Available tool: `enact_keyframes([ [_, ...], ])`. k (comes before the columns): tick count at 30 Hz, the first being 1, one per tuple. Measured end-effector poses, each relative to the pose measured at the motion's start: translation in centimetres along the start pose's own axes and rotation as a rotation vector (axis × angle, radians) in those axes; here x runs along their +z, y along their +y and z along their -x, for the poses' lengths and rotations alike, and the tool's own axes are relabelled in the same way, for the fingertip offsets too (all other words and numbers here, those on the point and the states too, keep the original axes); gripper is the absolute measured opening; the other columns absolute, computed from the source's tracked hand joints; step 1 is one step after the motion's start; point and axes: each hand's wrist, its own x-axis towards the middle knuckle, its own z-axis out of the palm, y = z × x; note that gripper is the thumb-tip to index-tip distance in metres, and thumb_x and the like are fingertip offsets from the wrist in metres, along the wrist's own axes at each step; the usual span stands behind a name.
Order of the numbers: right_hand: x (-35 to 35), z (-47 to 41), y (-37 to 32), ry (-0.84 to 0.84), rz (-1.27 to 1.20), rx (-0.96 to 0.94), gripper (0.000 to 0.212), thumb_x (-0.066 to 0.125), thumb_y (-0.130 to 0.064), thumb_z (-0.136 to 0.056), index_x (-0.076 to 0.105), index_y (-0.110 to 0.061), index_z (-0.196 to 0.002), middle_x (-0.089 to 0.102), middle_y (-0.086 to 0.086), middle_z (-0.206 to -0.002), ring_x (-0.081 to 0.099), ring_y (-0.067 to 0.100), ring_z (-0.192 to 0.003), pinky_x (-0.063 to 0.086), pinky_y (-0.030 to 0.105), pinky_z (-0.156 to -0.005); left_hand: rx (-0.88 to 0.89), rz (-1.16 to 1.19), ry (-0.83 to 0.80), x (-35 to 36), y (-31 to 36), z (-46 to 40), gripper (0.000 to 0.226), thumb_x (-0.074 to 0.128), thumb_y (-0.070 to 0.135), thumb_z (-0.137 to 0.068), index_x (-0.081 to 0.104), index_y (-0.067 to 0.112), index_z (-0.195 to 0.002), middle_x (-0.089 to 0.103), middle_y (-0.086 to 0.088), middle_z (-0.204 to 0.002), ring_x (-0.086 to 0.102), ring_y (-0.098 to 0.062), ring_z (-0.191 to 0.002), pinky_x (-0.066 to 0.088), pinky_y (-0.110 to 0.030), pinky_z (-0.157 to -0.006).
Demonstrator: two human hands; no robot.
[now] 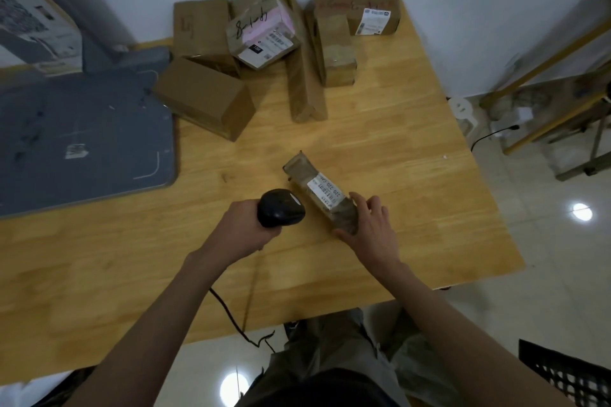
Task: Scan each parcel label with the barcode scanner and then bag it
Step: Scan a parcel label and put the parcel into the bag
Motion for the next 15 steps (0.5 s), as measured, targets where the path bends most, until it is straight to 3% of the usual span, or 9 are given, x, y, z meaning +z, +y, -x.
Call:
enact_keyframes([
  [2,0.3,0.4,-0.6,-0.002,0.015,0.007,0.081,0.077,-0.05,-0.08,0.036,-0.029,-0.146,0.034,0.001,-0.122,0.036,0.019,-0.113,0.052,0.034,-0.071,0.046,-0.06,0.03,-0.2,0.4,-0.2,0.013,0.073,0.017,-0.08,0.061,0.019,-0.075,0.064,0.002,-0.067,0.064,-0.018,-0.065,0.052,-0.033,-0.058],
  [4,0.5,0.6,-1.0,0.006,0.016,0.006,0.08,0.079,-0.052,-0.077,0.039,-0.029,-0.143,0.034,0.001,-0.119,0.035,0.019,-0.111,0.05,0.032,-0.073,0.09,-0.115,0.051,-0.3,0.8,-0.3,0.021,0.073,0.018,-0.078,0.054,0.023,-0.072,0.058,0.008,-0.069,0.06,-0.017,-0.069,0.046,-0.03,-0.058],
  [8,0.7,0.9,-1.5,0.004,0.022,0.006,0.08,0.08,-0.054,-0.075,0.041,-0.028,-0.14,0.035,0.003,-0.12,0.035,0.02,-0.113,0.049,0.032,-0.074,0.165,-0.162,0.053,-0.1,1.2,-0.1,0.021,0.071,0.016,-0.078,0.052,0.023,-0.08,0.053,0.01,-0.072,0.054,-0.018,-0.072,0.037,-0.028,-0.057],
  [12,0.7,0.9,-1.7,0.002,0.018,0.016,0.08,0.079,-0.055,-0.075,0.041,-0.026,-0.139,0.034,0.003,-0.121,0.035,0.021,-0.115,0.049,0.032,-0.073,0.179,-0.164,0.067,0.1,1.1,0.0,0.02,0.071,0.017,-0.079,0.057,0.019,-0.094,0.057,0.003,-0.086,0.053,-0.017,-0.078,0.038,-0.029,-0.063],
  [15,0.8,1.0,-1.8,0.005,0.032,0.022,0.079,0.079,-0.055,-0.075,0.041,-0.026,-0.139,0.034,0.004,-0.124,0.035,0.021,-0.117,0.048,0.032,-0.072,0.185,-0.155,0.092,0.1,1.2,0.0,0.02,0.071,0.017,-0.079,0.056,0.019,-0.093,0.055,0.003,-0.086,0.053,-0.018,-0.078,0.037,-0.028,-0.062],
])
